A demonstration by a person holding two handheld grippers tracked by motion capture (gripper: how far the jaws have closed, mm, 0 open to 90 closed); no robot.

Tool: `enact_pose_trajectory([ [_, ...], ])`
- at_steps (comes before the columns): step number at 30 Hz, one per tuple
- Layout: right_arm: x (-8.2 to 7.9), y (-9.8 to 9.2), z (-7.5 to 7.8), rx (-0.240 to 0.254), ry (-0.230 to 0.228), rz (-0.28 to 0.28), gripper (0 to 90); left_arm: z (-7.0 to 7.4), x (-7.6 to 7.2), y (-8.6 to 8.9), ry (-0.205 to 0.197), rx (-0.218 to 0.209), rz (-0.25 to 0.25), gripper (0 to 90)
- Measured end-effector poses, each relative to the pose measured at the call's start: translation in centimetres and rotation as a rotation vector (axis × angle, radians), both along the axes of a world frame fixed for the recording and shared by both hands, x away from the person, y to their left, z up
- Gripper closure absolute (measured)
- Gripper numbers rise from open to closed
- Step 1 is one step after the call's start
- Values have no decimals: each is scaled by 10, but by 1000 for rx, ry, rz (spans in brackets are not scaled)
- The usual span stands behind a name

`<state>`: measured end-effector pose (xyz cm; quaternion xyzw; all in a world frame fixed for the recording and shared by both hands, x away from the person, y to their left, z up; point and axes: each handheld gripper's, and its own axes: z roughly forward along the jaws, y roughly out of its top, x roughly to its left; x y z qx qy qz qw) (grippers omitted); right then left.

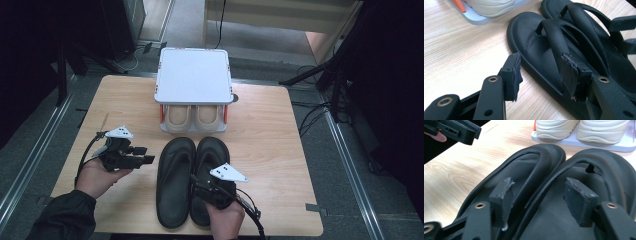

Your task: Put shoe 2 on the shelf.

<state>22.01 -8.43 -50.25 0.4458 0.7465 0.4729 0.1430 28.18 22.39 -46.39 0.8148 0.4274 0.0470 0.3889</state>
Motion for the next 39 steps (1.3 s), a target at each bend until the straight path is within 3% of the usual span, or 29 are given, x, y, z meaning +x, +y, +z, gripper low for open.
enact_pose_trajectory([
  [8,-1,17,-12,-40,11,-22,341,0,0,2,-6,-2,3,512],
  [12,2,23,-17,-52,39,-33,337,0,0,2,-5,-3,3,513],
  [20,8,29,-23,-56,63,-44,341,0,0,2,-8,-1,3,514],
  [39,12,32,-24,-61,120,-82,526,-1,0,3,-5,0,5,515],
])
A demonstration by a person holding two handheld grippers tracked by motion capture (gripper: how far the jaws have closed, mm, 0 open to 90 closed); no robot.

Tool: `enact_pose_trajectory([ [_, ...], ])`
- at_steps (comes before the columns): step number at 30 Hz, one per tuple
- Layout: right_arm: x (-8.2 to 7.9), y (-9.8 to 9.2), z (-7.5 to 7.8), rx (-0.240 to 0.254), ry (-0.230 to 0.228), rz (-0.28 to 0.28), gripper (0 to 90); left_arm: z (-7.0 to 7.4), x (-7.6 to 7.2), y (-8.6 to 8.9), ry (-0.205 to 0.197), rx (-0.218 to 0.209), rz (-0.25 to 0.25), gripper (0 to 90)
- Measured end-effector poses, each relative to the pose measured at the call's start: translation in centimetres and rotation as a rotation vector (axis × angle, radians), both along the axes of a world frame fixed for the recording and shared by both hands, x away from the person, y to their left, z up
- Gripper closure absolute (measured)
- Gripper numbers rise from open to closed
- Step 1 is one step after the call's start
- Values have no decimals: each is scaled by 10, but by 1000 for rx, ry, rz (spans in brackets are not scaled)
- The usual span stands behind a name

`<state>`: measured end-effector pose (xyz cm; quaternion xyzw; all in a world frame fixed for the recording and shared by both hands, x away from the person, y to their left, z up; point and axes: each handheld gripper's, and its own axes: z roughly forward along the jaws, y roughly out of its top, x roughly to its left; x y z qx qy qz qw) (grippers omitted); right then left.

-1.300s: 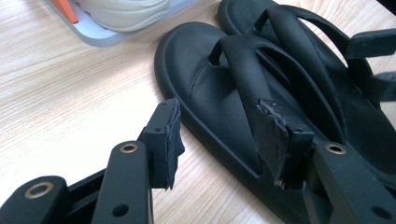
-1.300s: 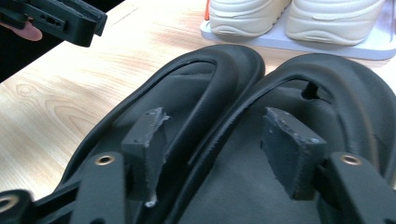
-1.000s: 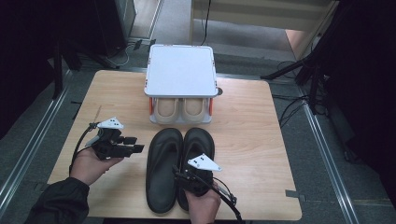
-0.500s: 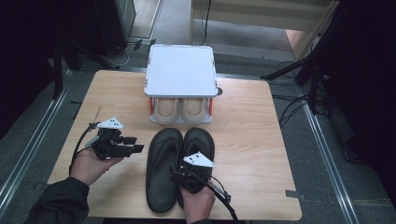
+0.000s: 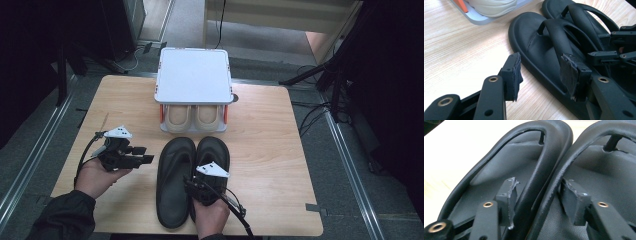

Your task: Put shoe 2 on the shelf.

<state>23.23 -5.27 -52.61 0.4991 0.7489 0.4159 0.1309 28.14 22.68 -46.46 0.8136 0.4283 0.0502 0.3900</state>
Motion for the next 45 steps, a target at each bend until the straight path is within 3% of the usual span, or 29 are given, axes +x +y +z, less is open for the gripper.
enact_pose_trajectory([
  [5,-2,-6,0,-5,2,-9,648,0,1,0,-2,-7,8,514],
  [16,-1,-10,3,3,22,-15,763,-1,1,0,-1,-10,9,515],
  [25,0,-16,8,-6,25,7,773,0,2,3,-1,-13,13,515],
  [33,9,-39,24,4,18,108,773,3,2,8,-17,-3,34,495],
  [36,15,-47,32,-25,13,173,773,6,2,10,-27,-1,47,472],
  [45,30,-62,45,-28,16,388,772,7,4,26,-36,-20,88,439],
])
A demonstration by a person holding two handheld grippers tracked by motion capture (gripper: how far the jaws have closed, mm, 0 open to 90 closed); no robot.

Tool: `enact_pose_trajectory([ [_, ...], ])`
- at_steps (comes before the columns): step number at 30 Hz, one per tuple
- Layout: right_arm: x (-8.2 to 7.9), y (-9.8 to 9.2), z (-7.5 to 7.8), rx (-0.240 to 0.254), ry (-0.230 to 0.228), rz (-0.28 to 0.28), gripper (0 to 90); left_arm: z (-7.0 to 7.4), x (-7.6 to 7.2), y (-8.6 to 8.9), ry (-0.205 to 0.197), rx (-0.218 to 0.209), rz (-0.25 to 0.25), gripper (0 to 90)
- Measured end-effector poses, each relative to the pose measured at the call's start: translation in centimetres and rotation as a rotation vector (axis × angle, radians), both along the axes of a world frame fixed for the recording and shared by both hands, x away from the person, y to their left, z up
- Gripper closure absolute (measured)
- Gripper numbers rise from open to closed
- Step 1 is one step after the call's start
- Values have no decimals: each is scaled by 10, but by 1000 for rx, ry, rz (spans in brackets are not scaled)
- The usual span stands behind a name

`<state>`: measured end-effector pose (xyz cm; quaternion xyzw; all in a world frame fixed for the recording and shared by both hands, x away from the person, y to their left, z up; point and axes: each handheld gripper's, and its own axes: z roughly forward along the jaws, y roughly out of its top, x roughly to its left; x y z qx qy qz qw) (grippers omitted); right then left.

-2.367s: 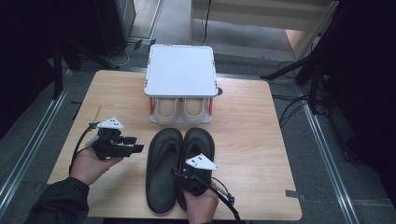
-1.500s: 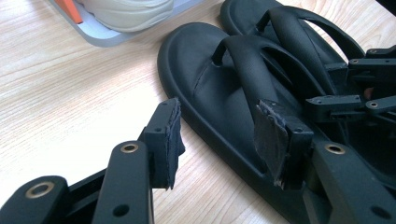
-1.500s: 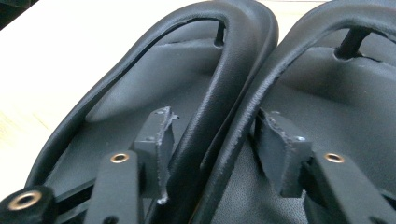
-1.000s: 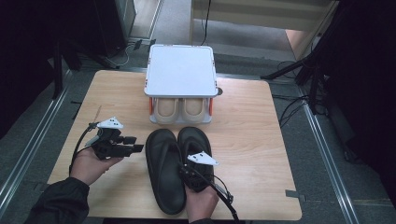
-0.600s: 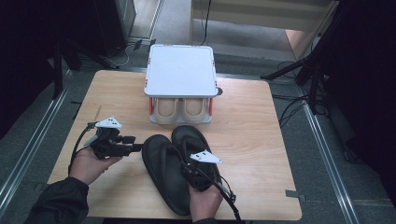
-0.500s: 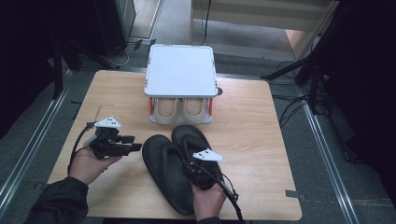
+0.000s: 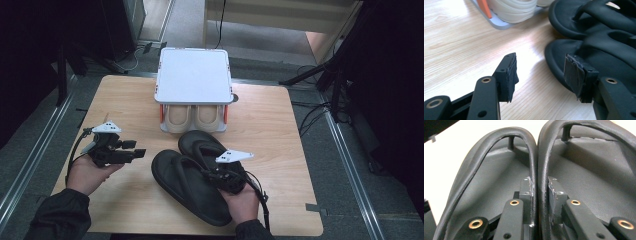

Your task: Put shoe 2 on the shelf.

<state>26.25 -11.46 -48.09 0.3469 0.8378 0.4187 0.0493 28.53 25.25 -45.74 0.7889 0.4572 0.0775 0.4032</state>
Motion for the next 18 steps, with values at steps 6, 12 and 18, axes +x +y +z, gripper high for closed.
enact_pose_trajectory([
  [6,11,-5,10,-1,-21,173,772,-1,2,9,-3,-7,22,405],
  [12,23,-5,21,8,-26,316,772,-2,2,12,10,0,23,385],
  [18,35,-8,36,20,-20,393,772,-3,1,18,7,-4,45,385],
])
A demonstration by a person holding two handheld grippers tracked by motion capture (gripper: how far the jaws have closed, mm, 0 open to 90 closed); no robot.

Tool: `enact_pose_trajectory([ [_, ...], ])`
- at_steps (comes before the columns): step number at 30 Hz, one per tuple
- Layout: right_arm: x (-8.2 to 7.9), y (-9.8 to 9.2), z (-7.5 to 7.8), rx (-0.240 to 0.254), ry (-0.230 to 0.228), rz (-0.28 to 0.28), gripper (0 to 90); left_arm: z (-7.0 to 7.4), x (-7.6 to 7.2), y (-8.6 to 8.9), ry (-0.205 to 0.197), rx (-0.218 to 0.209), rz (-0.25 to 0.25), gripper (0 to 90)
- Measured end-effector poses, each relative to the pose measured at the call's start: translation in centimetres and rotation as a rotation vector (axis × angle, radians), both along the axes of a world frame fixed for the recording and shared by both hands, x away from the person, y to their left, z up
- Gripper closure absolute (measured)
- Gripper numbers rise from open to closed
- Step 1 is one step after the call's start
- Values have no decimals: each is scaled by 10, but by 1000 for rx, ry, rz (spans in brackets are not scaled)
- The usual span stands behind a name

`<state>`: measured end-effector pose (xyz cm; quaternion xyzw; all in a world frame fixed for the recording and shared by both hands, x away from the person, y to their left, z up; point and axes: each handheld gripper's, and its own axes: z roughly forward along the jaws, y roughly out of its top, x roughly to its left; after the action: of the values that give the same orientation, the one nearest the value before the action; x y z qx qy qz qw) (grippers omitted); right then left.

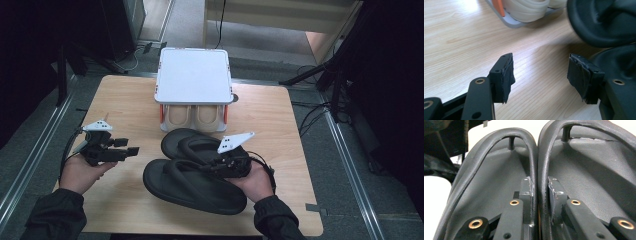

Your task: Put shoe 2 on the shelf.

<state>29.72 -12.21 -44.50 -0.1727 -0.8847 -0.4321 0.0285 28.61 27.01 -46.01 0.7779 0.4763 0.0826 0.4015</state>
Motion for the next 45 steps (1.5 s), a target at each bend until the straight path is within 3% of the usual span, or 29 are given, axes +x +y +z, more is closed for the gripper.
enact_pose_trajectory([
  [18,22,11,60,1,-18,160,770,-2,-7,9,2,0,37,387],
  [32,52,23,103,-1,-45,146,769,-2,-10,13,6,0,45,388],
  [45,85,34,130,-15,-79,50,770,-3,-10,12,7,-1,42,388],
])
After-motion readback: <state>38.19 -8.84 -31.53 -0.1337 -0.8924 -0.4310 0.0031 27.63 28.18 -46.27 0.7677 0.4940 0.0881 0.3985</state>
